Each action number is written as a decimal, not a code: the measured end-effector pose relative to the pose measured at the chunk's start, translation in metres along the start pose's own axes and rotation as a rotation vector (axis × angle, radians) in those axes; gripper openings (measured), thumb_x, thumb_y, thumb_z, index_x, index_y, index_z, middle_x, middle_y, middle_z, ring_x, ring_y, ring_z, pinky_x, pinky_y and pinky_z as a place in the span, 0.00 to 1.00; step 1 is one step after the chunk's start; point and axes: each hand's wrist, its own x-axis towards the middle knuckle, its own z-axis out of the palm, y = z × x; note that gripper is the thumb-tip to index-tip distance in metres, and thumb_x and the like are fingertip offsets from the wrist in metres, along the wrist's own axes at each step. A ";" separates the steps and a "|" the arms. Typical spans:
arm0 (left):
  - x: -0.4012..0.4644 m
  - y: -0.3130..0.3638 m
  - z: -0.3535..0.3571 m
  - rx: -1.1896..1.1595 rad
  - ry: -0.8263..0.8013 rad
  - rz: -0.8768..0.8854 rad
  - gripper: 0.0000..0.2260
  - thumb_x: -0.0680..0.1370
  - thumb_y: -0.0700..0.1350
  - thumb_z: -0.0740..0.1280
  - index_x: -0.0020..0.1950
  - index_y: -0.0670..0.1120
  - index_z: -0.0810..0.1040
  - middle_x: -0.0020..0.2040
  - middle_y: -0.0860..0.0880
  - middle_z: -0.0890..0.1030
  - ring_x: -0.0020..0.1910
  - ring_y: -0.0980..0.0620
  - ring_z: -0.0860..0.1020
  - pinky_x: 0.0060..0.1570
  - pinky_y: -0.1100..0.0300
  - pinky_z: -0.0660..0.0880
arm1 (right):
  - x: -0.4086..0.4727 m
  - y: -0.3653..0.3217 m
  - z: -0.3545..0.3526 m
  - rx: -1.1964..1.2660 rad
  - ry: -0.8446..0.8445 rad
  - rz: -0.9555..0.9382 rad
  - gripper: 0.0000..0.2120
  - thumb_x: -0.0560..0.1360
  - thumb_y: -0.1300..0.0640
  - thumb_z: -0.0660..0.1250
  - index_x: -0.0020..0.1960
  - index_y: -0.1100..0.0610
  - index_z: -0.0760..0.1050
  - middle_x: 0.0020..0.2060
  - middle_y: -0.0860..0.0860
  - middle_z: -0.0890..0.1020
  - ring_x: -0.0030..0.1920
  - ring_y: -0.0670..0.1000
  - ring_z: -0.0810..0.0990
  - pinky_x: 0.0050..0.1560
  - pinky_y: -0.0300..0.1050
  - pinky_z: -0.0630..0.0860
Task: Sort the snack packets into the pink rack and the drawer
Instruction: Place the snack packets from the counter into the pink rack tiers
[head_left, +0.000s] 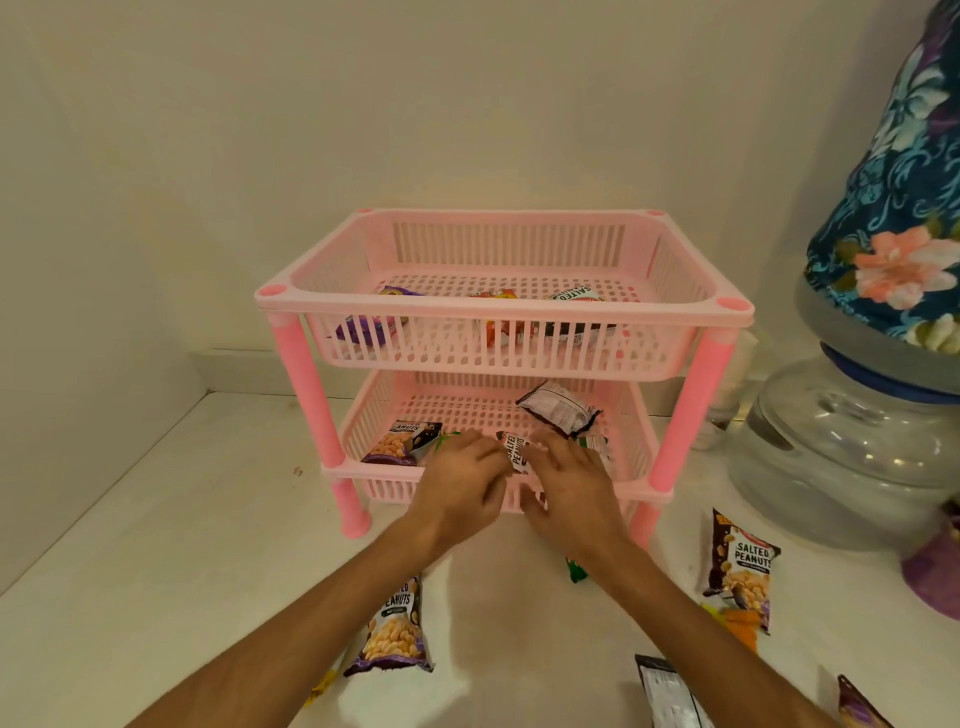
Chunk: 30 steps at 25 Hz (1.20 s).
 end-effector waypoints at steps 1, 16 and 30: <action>-0.016 0.003 -0.004 0.019 0.022 0.031 0.08 0.70 0.41 0.61 0.37 0.44 0.80 0.38 0.49 0.82 0.39 0.47 0.78 0.40 0.57 0.74 | -0.012 -0.003 0.000 0.010 0.017 -0.007 0.16 0.67 0.53 0.67 0.54 0.55 0.77 0.52 0.52 0.82 0.48 0.54 0.81 0.50 0.49 0.77; -0.147 0.004 0.004 0.525 -0.708 -0.809 0.26 0.76 0.63 0.59 0.67 0.48 0.66 0.62 0.48 0.70 0.59 0.46 0.76 0.60 0.49 0.64 | -0.121 0.034 0.029 -0.004 -0.360 0.495 0.16 0.69 0.53 0.69 0.55 0.56 0.78 0.52 0.53 0.78 0.48 0.55 0.79 0.41 0.47 0.78; -0.094 0.018 -0.035 0.068 -0.294 -0.526 0.23 0.69 0.39 0.64 0.64 0.49 0.74 0.66 0.53 0.71 0.54 0.46 0.79 0.52 0.53 0.77 | -0.084 0.028 0.048 0.059 -0.551 0.562 0.23 0.71 0.50 0.65 0.63 0.51 0.63 0.50 0.49 0.81 0.47 0.50 0.80 0.40 0.44 0.77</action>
